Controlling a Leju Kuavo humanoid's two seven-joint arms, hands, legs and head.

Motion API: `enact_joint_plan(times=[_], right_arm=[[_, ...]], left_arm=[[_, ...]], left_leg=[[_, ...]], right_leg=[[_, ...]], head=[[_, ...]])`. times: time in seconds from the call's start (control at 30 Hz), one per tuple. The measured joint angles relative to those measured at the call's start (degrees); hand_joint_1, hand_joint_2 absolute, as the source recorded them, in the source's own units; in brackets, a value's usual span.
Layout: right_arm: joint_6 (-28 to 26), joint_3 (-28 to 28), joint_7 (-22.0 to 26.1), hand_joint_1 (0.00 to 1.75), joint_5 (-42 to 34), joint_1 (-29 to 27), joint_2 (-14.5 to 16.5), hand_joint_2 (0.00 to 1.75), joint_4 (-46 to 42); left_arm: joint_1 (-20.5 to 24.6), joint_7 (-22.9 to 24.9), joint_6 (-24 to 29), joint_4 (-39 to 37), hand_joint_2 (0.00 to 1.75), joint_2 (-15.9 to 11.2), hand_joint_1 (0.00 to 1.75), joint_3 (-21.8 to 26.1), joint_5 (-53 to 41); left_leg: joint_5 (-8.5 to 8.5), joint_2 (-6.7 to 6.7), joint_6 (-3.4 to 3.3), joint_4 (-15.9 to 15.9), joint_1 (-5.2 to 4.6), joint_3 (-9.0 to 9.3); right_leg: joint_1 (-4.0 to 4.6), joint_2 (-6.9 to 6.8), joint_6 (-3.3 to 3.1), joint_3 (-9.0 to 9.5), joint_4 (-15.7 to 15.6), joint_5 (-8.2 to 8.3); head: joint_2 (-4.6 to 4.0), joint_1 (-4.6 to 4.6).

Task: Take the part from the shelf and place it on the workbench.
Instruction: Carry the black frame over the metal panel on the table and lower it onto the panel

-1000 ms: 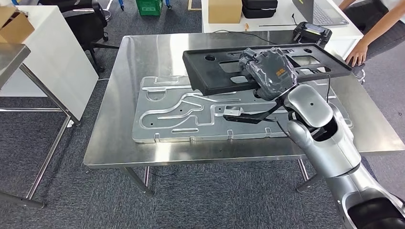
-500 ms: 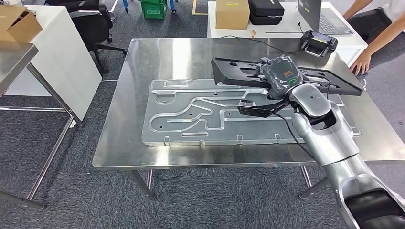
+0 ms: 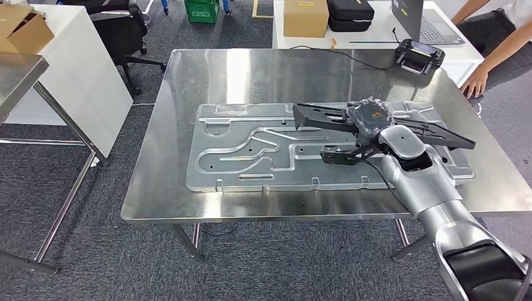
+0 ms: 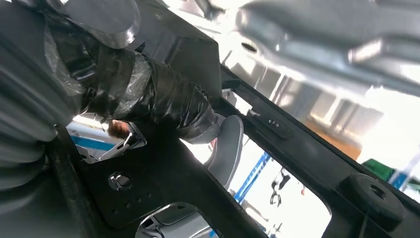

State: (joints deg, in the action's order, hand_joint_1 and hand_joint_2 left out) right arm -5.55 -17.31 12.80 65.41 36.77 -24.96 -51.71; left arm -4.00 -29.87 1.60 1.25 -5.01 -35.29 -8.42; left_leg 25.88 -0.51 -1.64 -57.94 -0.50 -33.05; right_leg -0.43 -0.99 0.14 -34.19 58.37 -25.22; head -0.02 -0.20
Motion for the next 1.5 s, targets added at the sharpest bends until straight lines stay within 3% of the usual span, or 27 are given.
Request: enact_joint_plan(times=[0.47, 0.6, 0.83, 0.9, 0.97, 1.03, 1.1, 1.3, 1.5], right_arm=[[-0.5, -3.09, 0.51, 1.75, 1.73, 1.96, 2.96, 1.75, 13.0], [-0.55, -4.05, 0.5, 0.0, 1.87, 2.8, 3.61, 0.0, 15.1], [-0.5, -5.8, -0.96, 0.0, 2.65, 4.09, 6.5, 0.0, 17.73], [-0.37, -6.26, -1.6, 0.0, 3.15, 4.73, 7.91, 0.0, 18.3], [0.03, -6.85, -2.37, 0.0, 4.13, 5.28, 9.57, 0.0, 18.91], [0.27, -7.4, -3.31, 0.0, 5.04, 5.73, 11.63, 0.0, 19.36], [0.09, -7.75, -4.09, 0.0, 5.57, 5.98, 13.55, 0.0, 19.55], [-0.99, -8.2, -5.27, 0.0, 6.56, 6.25, 16.1, 0.0, 17.69], [-1.42, -8.2, -5.56, 0.0, 6.86, 6.28, 16.74, 0.0, 15.86]], left_arm=[[-0.16, 0.02, -0.87, 0.0, 1.75, -1.2, 0.0, 0.9, -1.2], [-0.24, 0.15, -1.34, 0.02, 1.75, -1.5, 0.0, 1.27, -1.26], [-0.33, 2.4, -1.2, 0.03, 1.75, -1.94, 0.0, 2.03, -1.21], [-0.04, 5.33, -0.5, 0.04, 0.87, -1.56, 0.0, 2.27, -1.24], [0.81, 12.34, 0.31, 0.04, 0.0, -0.28, 0.0, 2.37, -1.44], [1.82, 19.63, 0.86, 0.04, 0.0, 1.51, 0.0, 2.37, -1.52], [2.63, 22.9, 1.04, 0.04, 0.0, 3.02, 0.0, 2.37, -1.25], [3.88, 23.08, 1.17, 0.04, 0.0, 5.8, 0.0, 2.35, 0.04], [3.98, 22.82, 1.53, 0.04, 0.0, 6.41, 0.0, 2.34, 0.48]], left_leg=[[0.03, 0.03, 0.05, 0.08, 0.09, 0.11], [0.06, 0.05, 0.08, 0.09, 0.09, 0.22], [0.07, 0.27, 0.09, 0.08, 0.09, 0.37], [0.07, 0.3, 0.09, 0.08, 0.09, 0.4], [0.06, 0.33, 0.09, 0.08, 0.1, 0.4], [0.09, 0.53, 0.12, 0.08, 0.09, 0.41], [0.11, 0.69, 0.15, 0.07, 0.09, 0.49], [-0.02, 0.44, 0.13, 0.06, 0.09, 0.43], [0.01, 0.42, 0.14, 0.06, 0.09, 0.31]], right_leg=[[0.09, 0.04, -0.02, -0.02, 0.1, -0.16], [0.09, 0.07, -0.05, 0.09, 0.1, -0.2], [0.09, 0.32, 0.0, 0.18, 0.09, -0.15], [0.09, 0.34, 0.02, 0.23, 0.1, -0.14], [0.09, 0.37, 0.0, 0.28, 0.11, -0.12], [0.09, 0.58, -0.05, 0.27, 0.13, -0.08], [0.08, 0.75, -0.06, 0.22, 0.14, -0.05], [0.08, 0.48, -0.04, 0.16, 0.19, -0.02], [0.08, 0.45, -0.08, 0.05, 0.19, -0.07]], head=[[0.0, 0.0], [0.0, 0.0], [0.0, 0.01], [0.0, 0.01], [0.0, 0.01], [0.0, 0.01], [0.0, 0.0], [0.0, 0.01], [0.0, 0.0]])
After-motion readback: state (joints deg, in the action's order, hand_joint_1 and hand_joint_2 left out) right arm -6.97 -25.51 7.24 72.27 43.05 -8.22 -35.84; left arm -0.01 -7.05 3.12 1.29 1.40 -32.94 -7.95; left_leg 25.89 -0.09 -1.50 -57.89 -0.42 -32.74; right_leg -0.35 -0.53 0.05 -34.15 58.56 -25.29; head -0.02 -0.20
